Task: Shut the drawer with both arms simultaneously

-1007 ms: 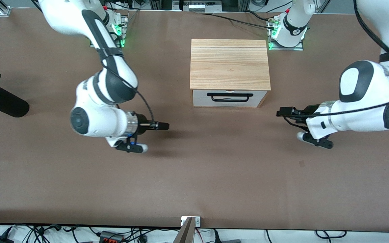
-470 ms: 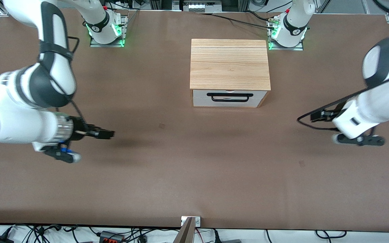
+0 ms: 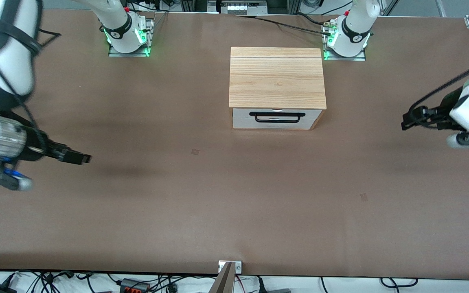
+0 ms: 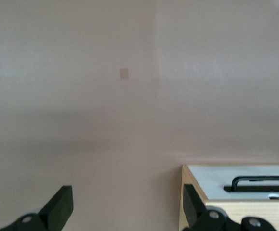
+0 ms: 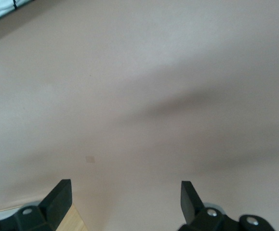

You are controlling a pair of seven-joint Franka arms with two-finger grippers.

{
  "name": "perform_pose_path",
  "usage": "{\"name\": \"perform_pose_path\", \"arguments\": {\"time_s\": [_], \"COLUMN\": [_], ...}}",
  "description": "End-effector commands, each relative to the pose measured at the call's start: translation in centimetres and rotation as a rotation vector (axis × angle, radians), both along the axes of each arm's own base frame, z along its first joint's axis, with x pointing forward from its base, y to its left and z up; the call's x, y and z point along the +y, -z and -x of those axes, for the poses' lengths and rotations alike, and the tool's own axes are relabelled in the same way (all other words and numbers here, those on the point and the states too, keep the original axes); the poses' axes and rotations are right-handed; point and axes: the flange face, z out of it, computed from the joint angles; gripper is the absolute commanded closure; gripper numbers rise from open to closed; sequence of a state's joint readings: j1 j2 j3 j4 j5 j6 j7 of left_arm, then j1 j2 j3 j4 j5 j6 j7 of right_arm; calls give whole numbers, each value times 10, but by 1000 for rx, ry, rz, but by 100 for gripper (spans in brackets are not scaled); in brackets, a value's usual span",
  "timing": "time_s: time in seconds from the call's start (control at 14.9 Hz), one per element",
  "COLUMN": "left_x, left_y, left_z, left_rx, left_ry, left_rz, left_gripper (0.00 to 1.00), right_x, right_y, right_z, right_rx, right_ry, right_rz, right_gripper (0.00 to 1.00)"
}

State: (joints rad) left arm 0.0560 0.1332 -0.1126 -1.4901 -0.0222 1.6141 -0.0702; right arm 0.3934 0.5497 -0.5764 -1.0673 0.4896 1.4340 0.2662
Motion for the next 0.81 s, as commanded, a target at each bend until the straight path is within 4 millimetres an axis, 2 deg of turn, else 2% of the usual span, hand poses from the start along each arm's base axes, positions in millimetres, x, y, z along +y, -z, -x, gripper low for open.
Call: {"name": "perform_pose_path", "arguments": {"time_s": [0.0, 0.07, 0.2, 0.34, 0.54, 0.74], "left_x": [4, 0, 3, 3, 1, 1], "left_y": [14, 10, 5, 3, 6, 0], "left_z": [48, 51, 55, 53, 56, 54], "left_rx": [-57, -60, -56, -50, -20, 6], "left_ry": [31, 39, 34, 37, 41, 39], "left_rz": [-35, -38, -41, -43, -62, -62], "left_gripper": [0, 0, 0, 0, 0, 0], "right_x": [-8, -13, -26, -23, -25, -36], "right_y": [-4, -14, -16, -15, -16, -22], "right_z": [3, 6, 24, 42, 57, 76], "right_rx": [-13, -42, -39, -49, -66, -61], "right_ry": [-32, -41, -105, -226, -305, -418], "right_rz": [33, 55, 44, 125, 157, 187], "right_gripper": [0, 0, 0, 0, 0, 0]}}
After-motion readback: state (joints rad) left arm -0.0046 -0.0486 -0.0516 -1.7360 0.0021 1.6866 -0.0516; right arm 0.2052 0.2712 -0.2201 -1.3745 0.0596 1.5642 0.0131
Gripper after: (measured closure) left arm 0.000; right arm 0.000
